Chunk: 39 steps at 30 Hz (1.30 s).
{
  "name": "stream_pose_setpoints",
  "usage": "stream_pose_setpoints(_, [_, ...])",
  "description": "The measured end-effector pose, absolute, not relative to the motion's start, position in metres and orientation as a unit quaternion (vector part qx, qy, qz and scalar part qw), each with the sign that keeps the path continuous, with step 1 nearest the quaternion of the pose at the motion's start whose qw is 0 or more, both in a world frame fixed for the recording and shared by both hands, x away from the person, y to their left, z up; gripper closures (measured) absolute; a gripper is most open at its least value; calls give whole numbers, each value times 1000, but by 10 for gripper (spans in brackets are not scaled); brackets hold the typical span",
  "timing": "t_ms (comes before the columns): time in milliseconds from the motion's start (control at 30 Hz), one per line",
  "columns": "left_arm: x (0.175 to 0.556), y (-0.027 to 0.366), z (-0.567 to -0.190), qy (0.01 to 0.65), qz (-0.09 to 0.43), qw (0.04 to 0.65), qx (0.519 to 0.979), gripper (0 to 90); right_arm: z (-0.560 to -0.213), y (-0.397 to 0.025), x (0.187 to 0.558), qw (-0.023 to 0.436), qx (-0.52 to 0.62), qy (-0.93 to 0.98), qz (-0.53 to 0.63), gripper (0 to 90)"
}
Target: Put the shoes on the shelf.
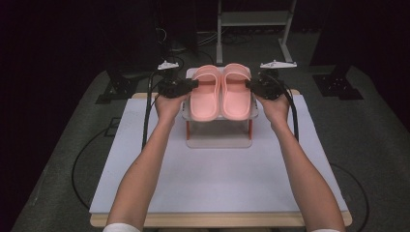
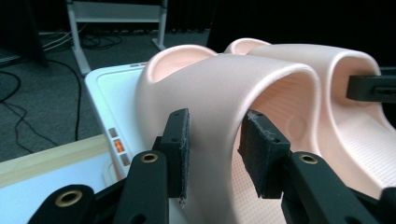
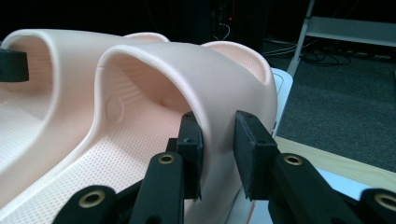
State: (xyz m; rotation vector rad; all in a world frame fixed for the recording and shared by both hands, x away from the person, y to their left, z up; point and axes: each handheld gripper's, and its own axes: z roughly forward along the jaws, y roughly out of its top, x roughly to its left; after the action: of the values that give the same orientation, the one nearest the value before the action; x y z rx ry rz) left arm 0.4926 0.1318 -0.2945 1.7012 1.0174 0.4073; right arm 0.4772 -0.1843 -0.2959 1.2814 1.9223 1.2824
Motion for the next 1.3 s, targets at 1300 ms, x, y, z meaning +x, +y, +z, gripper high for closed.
stream_pose_setpoints(1300, [484,139,-294,422,175,535,710,564,-293,-196,467,226,468,691,502,595])
